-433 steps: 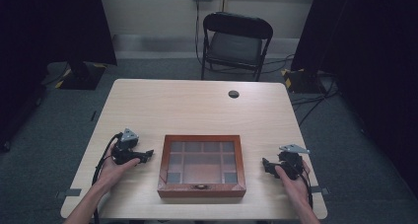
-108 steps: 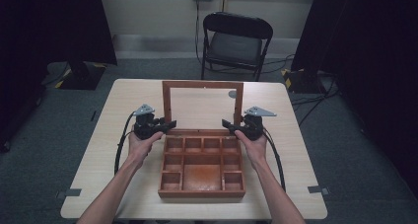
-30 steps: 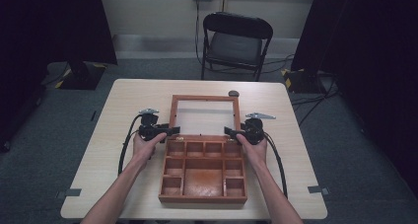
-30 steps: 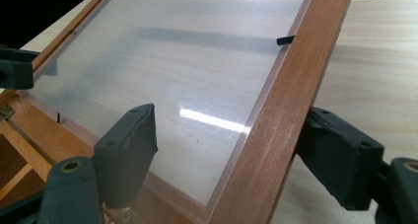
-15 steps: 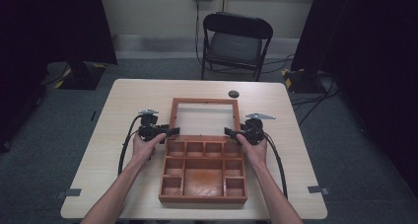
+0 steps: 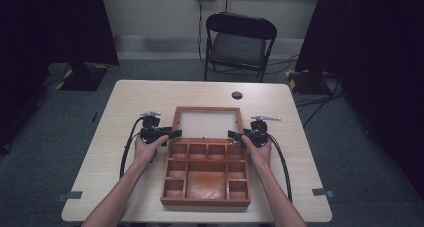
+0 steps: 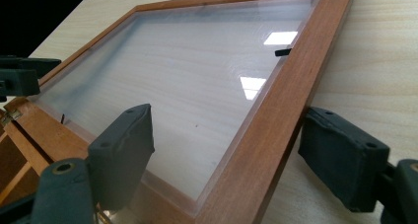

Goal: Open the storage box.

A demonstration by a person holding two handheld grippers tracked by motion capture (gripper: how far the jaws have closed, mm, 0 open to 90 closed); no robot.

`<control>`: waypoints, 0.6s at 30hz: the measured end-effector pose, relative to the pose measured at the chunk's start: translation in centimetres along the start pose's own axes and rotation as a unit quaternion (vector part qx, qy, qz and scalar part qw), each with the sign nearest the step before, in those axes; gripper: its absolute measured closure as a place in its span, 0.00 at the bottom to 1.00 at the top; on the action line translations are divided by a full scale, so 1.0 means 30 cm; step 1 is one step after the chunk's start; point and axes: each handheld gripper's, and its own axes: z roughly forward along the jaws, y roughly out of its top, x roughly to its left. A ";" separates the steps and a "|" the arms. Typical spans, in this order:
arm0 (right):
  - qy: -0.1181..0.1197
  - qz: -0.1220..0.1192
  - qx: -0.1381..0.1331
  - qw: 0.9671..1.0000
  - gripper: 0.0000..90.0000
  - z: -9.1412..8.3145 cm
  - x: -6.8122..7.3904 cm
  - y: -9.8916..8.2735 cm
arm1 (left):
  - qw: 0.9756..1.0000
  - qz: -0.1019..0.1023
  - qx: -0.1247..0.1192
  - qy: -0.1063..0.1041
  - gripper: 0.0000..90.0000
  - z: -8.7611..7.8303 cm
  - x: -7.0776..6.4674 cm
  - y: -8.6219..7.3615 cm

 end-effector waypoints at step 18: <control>-0.037 -0.034 -0.007 0.999 0.22 -0.055 -0.010 0.006 | 1.000 0.009 -0.005 -0.007 0.40 -0.026 -0.018 0.008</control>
